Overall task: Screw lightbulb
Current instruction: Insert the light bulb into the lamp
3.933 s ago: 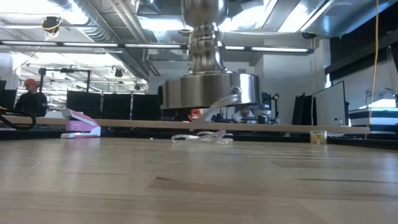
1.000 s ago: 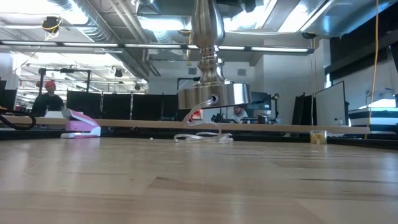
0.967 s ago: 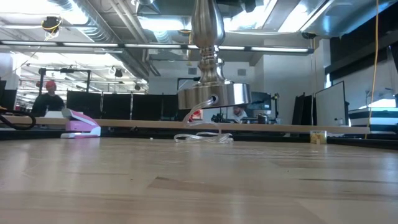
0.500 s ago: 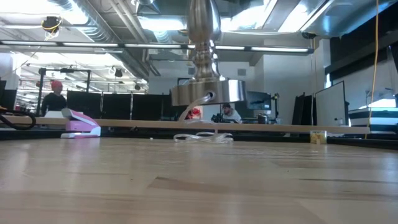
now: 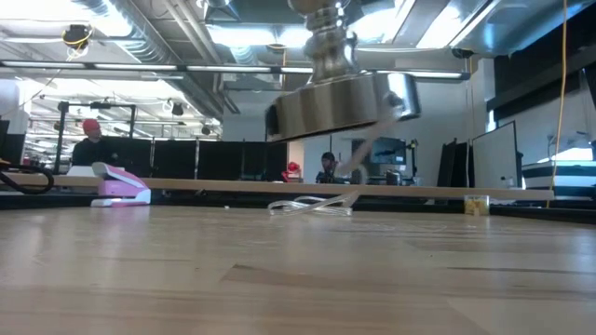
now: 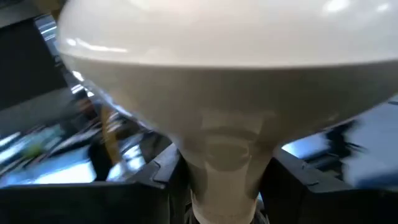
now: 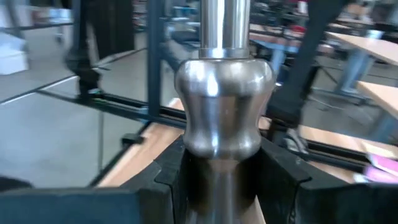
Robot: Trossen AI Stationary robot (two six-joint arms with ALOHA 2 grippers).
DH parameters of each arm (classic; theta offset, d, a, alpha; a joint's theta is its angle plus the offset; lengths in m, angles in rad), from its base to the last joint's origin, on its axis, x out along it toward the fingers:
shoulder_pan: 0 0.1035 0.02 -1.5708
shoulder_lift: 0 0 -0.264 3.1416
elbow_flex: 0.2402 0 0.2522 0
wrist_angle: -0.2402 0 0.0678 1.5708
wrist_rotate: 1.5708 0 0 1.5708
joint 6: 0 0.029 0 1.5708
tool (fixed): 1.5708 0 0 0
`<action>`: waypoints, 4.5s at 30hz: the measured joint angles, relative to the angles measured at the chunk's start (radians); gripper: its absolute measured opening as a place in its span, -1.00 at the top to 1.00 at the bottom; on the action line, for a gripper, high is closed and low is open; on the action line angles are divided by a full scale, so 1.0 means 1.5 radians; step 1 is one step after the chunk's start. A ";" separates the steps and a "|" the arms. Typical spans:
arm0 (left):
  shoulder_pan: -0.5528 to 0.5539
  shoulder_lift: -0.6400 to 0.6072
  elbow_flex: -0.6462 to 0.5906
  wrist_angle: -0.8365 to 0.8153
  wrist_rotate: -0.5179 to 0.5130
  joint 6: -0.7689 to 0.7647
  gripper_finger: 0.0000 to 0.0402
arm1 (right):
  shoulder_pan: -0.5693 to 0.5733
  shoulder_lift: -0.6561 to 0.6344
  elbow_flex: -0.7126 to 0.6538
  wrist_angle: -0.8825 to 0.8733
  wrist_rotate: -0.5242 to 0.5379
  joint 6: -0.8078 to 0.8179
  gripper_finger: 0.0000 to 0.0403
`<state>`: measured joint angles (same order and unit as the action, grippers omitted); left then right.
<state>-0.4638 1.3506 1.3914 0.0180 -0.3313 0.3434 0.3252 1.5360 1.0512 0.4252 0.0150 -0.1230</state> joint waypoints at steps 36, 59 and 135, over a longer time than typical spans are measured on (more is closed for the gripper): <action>-0.100 -0.028 -0.003 -0.100 -0.509 -0.090 -0.47 | -0.012 -0.004 0.003 -0.013 0.346 -0.027 0.32; -0.034 0.123 -0.041 0.499 -0.539 0.133 -0.27 | -0.066 -0.003 0.003 0.001 0.442 -0.026 0.32; -0.063 0.036 -0.039 0.185 -0.277 0.009 0.27 | 0.019 -0.017 0.089 -0.157 0.148 -0.040 0.32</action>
<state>-0.5589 1.4052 1.3323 0.2961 -0.7465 0.3572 0.3531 1.5101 1.1839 0.1894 0.2370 -0.1830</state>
